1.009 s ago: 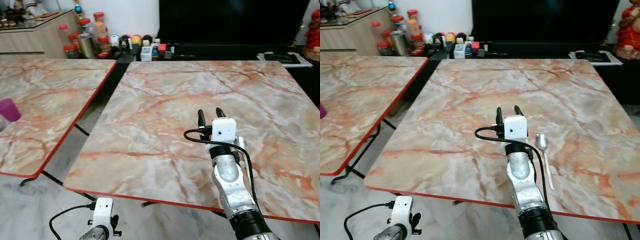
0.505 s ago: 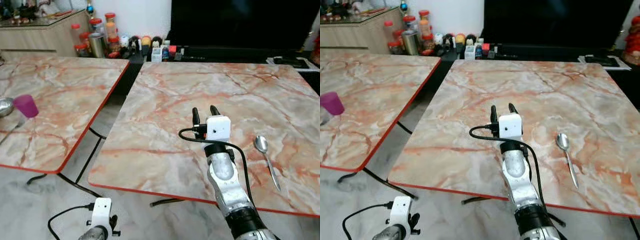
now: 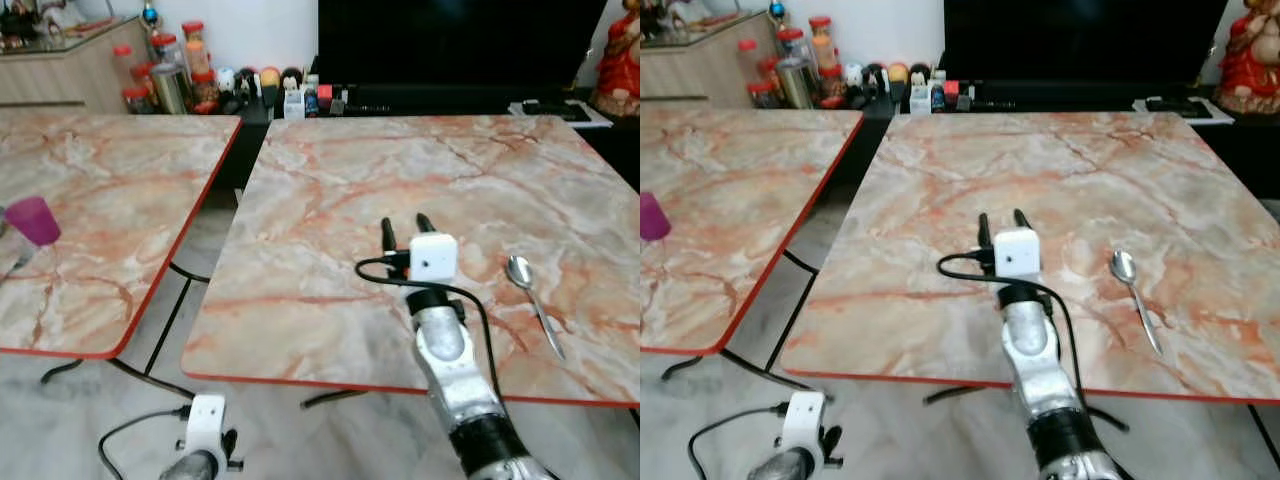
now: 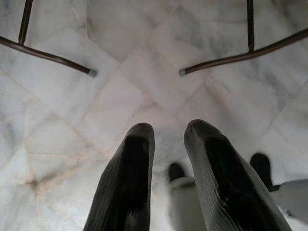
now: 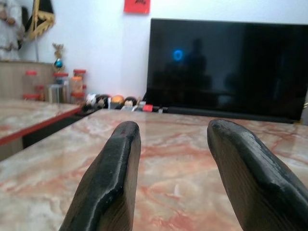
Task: Setting the table
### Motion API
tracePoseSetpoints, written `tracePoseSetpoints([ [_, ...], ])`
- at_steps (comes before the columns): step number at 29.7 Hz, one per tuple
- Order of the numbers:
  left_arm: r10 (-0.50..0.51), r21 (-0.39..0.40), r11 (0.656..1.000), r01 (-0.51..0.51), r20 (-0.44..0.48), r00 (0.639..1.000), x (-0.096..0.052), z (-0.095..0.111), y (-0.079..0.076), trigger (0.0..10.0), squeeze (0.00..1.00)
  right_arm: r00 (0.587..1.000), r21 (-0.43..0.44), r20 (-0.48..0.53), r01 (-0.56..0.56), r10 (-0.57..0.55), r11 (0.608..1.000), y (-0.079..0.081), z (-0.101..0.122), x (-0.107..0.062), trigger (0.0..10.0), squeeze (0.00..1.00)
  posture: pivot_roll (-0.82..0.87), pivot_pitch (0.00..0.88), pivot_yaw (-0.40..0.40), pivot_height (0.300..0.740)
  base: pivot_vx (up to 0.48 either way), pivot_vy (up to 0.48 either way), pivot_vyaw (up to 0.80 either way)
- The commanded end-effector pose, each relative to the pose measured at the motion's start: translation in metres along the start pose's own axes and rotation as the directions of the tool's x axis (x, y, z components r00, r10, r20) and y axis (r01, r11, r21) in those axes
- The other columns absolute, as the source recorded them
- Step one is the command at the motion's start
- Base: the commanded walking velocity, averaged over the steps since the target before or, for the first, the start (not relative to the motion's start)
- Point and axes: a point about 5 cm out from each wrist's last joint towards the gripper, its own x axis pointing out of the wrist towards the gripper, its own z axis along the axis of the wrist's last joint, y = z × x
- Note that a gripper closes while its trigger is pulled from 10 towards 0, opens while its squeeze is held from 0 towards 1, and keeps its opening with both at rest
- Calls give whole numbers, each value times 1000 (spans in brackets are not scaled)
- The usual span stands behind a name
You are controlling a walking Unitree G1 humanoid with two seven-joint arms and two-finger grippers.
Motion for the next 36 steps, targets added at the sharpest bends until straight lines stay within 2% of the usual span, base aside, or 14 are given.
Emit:
tracePoseSetpoints([
  [1,21,8,1000,-21,2,1000,0,3,8,10000,0,1000,17,17,-20,19,1000,8,5,3,10000,0,-27,0,63,740,0,480,0],
  [17,14,27,1000,-13,-5,1000,-1,1,10,10000,0,999,24,17,-38,38,999,14,4,2,10000,0,-30,0,71,740,0,480,0],
  [36,21,13,1000,-20,-4,1000,-1,1,9,10000,0,999,23,9,-34,34,999,13,2,2,10000,0,-17,0,62,740,0,480,0],
])
